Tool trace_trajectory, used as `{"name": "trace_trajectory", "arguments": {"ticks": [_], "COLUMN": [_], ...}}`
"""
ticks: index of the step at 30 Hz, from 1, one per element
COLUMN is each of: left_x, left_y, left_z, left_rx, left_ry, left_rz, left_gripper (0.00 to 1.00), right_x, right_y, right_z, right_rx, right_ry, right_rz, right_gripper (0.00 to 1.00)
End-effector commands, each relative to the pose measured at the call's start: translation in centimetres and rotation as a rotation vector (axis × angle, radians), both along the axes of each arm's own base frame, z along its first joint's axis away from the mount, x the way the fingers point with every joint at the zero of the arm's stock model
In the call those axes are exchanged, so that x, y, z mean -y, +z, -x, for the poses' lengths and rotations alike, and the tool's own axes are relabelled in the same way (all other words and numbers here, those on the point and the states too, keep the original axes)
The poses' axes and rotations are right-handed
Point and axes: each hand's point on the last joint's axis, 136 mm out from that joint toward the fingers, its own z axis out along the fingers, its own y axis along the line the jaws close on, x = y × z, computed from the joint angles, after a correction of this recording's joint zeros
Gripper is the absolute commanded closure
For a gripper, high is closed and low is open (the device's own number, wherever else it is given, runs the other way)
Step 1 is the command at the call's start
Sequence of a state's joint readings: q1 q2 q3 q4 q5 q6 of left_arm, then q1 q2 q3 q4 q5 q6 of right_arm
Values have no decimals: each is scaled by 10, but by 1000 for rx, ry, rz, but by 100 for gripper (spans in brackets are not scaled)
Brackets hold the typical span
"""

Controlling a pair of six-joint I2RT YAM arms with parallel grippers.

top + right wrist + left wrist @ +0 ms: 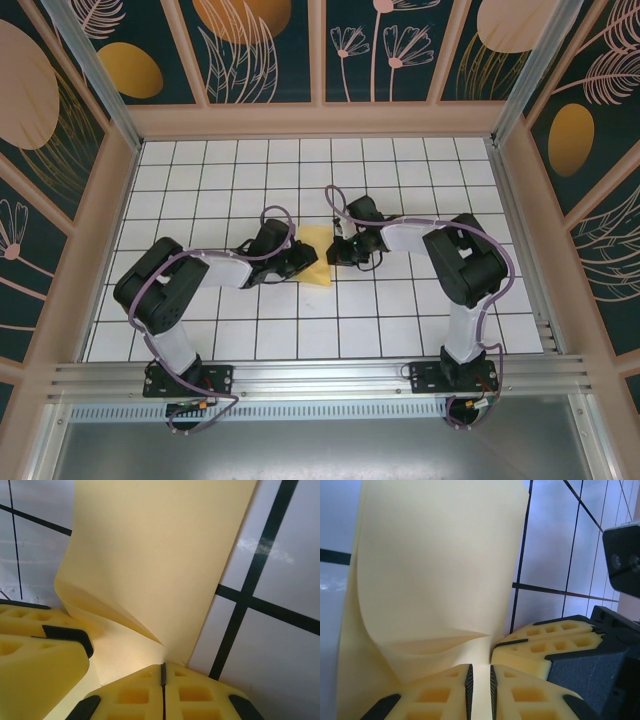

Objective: Fold a paper plane with a square sheet of paper (pick it up from the middle)
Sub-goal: Fold the triangle a second time at the center of the table.

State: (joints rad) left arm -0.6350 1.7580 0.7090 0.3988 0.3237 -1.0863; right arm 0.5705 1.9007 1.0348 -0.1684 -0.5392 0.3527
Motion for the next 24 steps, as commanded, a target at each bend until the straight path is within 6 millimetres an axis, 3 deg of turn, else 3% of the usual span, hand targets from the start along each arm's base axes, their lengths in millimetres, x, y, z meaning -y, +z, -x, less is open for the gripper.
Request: {"name": "trace_trajectory", "arguments": {"ticks": [1,10,24], "left_x": [-3,-26,-44], "left_y": [-12,-36,-26], "left_z": [-2,3,-21], "left_rx": [-14,-78,-32], "left_ry": [-5,52,94], "left_rz": [-46,-180,-242], "left_gripper": [79,79,70], "right_x": [20,28,47], "right_y": [-33,-42,-57], "right_z": [9,12,19], "right_rx": [-47,-51,-15], "right_ry": [-7,-4,31], "right_rz": [136,183,299], "right_gripper": [93,93,94]}}
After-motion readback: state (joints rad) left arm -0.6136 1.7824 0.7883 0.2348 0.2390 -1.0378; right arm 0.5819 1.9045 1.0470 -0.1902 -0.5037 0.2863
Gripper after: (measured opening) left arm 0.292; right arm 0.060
